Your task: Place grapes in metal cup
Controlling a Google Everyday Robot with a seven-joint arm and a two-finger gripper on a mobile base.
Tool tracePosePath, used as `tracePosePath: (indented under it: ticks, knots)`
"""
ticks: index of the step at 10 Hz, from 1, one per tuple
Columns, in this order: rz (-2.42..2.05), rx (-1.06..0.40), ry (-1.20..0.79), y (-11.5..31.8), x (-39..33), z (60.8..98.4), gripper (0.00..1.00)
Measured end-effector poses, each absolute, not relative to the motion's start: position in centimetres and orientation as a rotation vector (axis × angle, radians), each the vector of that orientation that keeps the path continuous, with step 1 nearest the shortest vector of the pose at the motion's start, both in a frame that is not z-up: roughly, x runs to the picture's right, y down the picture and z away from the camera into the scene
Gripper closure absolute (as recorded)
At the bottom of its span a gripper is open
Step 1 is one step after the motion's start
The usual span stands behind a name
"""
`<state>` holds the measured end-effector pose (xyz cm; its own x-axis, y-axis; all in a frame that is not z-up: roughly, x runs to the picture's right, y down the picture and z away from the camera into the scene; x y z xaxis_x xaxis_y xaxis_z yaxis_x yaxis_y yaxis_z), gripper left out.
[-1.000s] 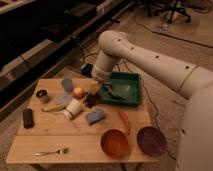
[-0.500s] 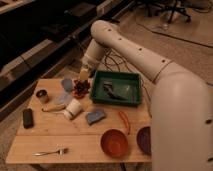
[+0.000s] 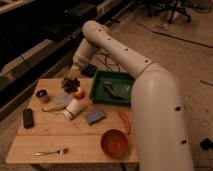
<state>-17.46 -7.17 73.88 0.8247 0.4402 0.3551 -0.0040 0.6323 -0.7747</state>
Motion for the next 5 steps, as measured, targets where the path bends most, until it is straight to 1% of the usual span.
tracePosePath:
  ticks: [2,5]
  knots:
    - [0.229,-0.824,-0.614,-6.6,-19.6,74.1,1.0]
    - [0.125,-0.754,-0.741,-4.6,-21.7,73.4,1.0]
